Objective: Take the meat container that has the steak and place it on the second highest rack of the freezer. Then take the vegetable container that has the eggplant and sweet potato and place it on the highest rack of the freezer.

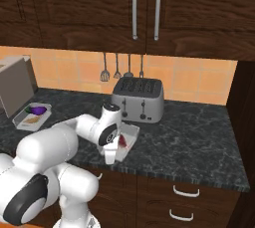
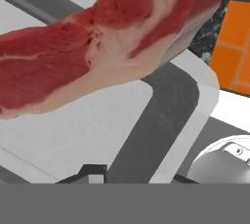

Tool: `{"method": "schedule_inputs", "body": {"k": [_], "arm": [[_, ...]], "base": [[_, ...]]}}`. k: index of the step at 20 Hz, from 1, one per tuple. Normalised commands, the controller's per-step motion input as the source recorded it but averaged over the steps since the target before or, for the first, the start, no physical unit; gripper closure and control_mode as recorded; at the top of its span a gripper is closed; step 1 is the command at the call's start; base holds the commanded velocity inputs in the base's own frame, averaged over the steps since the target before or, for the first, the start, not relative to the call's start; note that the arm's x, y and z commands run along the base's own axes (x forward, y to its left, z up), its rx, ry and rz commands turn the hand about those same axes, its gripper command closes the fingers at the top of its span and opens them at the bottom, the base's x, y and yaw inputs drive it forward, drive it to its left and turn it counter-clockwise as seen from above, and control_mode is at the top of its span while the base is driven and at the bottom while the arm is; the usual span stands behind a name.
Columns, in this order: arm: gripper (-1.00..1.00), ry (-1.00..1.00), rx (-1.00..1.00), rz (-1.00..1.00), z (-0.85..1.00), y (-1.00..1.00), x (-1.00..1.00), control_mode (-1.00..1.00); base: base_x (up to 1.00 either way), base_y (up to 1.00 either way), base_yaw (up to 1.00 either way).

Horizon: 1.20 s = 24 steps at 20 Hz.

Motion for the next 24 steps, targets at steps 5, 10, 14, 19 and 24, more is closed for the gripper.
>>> {"method": "schedule_inputs", "body": {"k": [5,10,14,19,24], "arm": [[1.0,0.22,0.0,0.23,0.78,0.09,0.01,-1.0],[1.0,0.06,0.0,0.13,1.0,0.14,-0.03,-1.0],[1.0,-0.06,0.0,-0.02,0.95,0.2,-0.19,-1.0],[1.0,-0.09,0.0,-0.07,0.55,0.46,-0.24,-1.0],[1.0,-0.05,0.0,-0.1,0.31,0.06,-0.42,-1.0]], "base": [[0.0,0.0,0.0],[0.0,0.0,0.0],[0.0,0.0,0.0],[0.0,0.0,0.0],[0.0,0.0,0.0]]}}
